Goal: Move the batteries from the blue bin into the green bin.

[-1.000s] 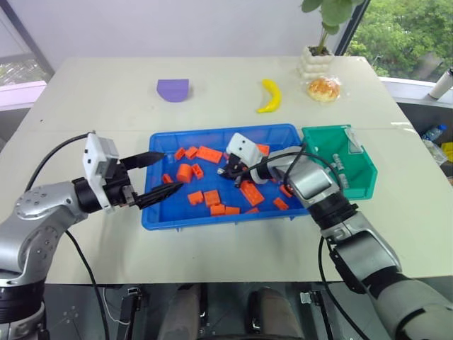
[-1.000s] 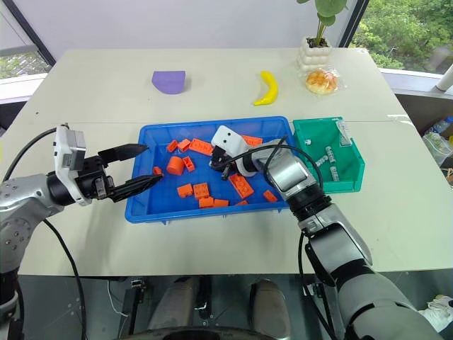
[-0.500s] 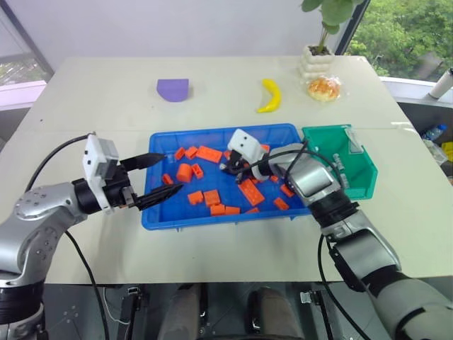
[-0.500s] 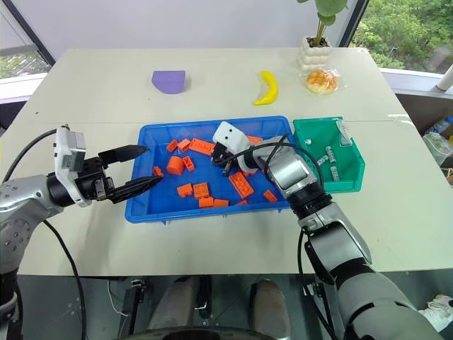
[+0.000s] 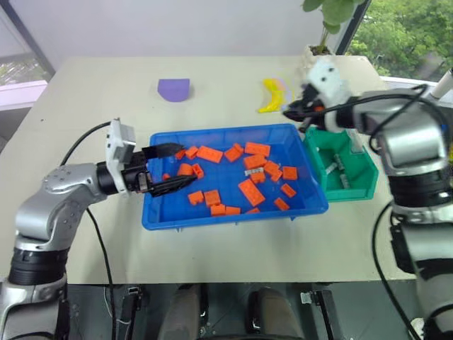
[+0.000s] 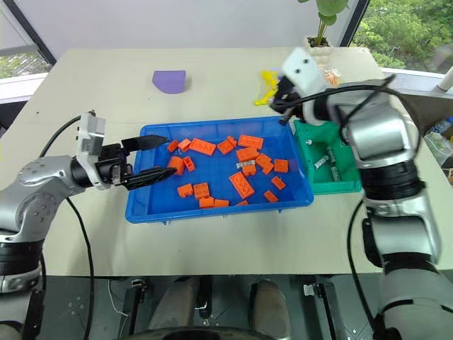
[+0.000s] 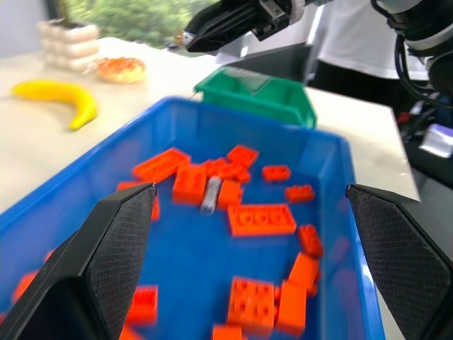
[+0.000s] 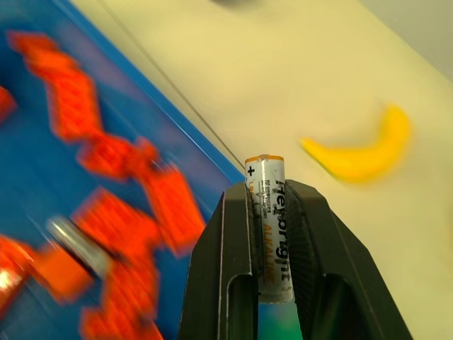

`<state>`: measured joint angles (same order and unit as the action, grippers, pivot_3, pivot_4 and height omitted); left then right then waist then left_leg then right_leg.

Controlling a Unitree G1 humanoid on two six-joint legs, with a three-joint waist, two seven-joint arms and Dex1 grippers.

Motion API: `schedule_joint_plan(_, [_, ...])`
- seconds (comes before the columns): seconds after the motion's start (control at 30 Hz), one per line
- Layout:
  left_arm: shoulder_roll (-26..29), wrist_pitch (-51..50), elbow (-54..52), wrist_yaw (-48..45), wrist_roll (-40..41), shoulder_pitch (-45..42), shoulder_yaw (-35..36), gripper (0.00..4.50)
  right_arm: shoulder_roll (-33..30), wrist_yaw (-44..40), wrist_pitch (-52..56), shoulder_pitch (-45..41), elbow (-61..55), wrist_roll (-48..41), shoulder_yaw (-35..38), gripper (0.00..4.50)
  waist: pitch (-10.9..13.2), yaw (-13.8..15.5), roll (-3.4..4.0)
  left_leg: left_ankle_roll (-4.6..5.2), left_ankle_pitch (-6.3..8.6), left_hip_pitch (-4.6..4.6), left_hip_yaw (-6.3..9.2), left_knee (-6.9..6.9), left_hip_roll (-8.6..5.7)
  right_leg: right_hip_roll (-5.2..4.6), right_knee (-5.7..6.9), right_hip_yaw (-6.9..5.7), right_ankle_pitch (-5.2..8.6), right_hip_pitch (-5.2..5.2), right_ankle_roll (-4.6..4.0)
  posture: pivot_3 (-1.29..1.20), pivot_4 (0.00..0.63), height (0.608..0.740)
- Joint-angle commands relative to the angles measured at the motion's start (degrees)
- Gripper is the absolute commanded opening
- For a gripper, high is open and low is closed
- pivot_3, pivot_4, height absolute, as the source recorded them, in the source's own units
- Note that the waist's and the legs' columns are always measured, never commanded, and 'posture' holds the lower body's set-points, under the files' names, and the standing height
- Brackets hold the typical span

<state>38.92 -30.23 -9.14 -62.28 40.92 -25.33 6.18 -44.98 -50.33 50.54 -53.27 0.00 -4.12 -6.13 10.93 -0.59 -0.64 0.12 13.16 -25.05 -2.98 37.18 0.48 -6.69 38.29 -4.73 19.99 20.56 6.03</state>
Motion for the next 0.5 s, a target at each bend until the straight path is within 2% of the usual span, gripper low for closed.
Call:
schedule_joint_plan(0.03, [-1.7, 2.4, 3.3, -3.0, -1.9, -3.9, -2.9, 4.5, -4.2, 1.2, 2.2, 2.6, -4.4, -0.5, 4.6, 0.08, 0.0, -0.1, 0.0, 0.0, 0.0, 0.0, -0.02, 0.0, 0.0, 0.0, 0.0, 0.0, 0.0, 0.0, 0.0, 0.0, 0.15, 0.739])
schedule_joint_plan(0.2, [-4.2, 4.5, 9.7, -7.0, -4.6, -9.8, -6.0, 4.5, -9.0, 2.6, 6.1, 10.5, -9.9, -1.7, 9.0, 0.08, 0.0, 0.1, 0.0, 0.0, 0.0, 0.0, -0.04, 0.0, 0.0, 0.0, -0.03, 0.0, 0.0, -0.02, 0.0, 0.0, 0.15, 0.739])
schedule_joint_plan(0.5, [-5.4, 6.1, 13.6, -9.5, -6.9, -12.1, -6.3, 4.5, -10.5, 5.5, 6.7, 21.5, -12.9, -2.9, 12.7, 0.08, 0.0, 0.0, 0.0, 0.0, -0.01, 0.0, -0.03, 0.03, 0.02, 0.01, -0.04, 0.0, 0.0, -0.03, 0.0, 0.0, 0.15, 0.739])
